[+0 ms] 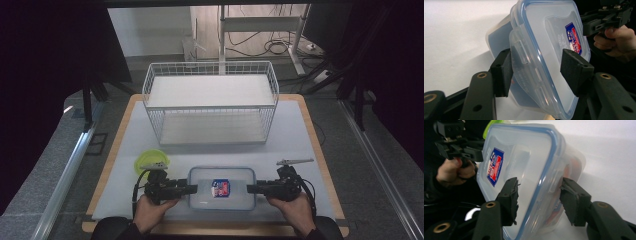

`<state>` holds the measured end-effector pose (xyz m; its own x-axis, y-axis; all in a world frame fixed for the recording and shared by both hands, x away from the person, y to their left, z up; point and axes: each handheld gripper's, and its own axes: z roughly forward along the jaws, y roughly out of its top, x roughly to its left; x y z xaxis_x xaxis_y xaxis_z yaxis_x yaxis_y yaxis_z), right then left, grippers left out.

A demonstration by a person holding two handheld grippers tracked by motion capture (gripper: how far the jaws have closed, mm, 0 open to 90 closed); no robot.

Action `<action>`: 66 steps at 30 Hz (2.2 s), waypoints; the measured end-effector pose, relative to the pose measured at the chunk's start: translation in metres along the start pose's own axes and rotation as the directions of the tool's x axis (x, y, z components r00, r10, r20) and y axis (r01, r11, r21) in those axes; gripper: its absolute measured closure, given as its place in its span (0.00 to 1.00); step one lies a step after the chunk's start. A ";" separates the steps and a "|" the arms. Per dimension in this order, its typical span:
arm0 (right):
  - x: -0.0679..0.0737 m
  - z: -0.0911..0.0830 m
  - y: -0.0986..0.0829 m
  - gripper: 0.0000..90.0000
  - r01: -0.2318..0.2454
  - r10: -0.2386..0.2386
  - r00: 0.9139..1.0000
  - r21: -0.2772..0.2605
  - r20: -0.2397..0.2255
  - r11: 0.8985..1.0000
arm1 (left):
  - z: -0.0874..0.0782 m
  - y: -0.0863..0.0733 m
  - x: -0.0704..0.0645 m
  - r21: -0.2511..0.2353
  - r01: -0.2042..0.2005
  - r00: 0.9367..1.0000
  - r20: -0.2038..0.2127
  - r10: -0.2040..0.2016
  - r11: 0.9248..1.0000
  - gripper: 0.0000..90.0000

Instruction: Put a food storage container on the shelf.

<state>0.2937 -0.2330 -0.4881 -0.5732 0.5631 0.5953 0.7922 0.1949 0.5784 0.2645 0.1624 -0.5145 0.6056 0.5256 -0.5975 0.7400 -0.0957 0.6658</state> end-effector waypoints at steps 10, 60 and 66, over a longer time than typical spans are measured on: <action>-0.005 0.000 -0.002 0.53 -0.014 0.016 0.999 0.045 -0.045 0.999 | 0.000 0.000 -0.002 0.018 -0.033 0.999 -0.007 0.033 0.999 0.48; 0.016 -0.014 0.037 0.59 0.062 -0.059 0.998 -0.104 0.034 0.993 | -0.017 0.051 -0.017 -0.084 -0.075 0.995 -0.076 0.069 0.994 0.55; 0.019 -0.017 0.055 0.59 0.083 -0.080 0.996 -0.120 0.028 0.989 | -0.025 0.067 -0.020 -0.105 -0.091 0.992 -0.093 0.082 0.990 0.55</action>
<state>0.3225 -0.2248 -0.4357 -0.6288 0.5679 0.5311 0.7110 0.1435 0.6884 0.2947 0.1665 -0.4471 0.6340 0.5925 -0.4970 0.6469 -0.0543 0.7606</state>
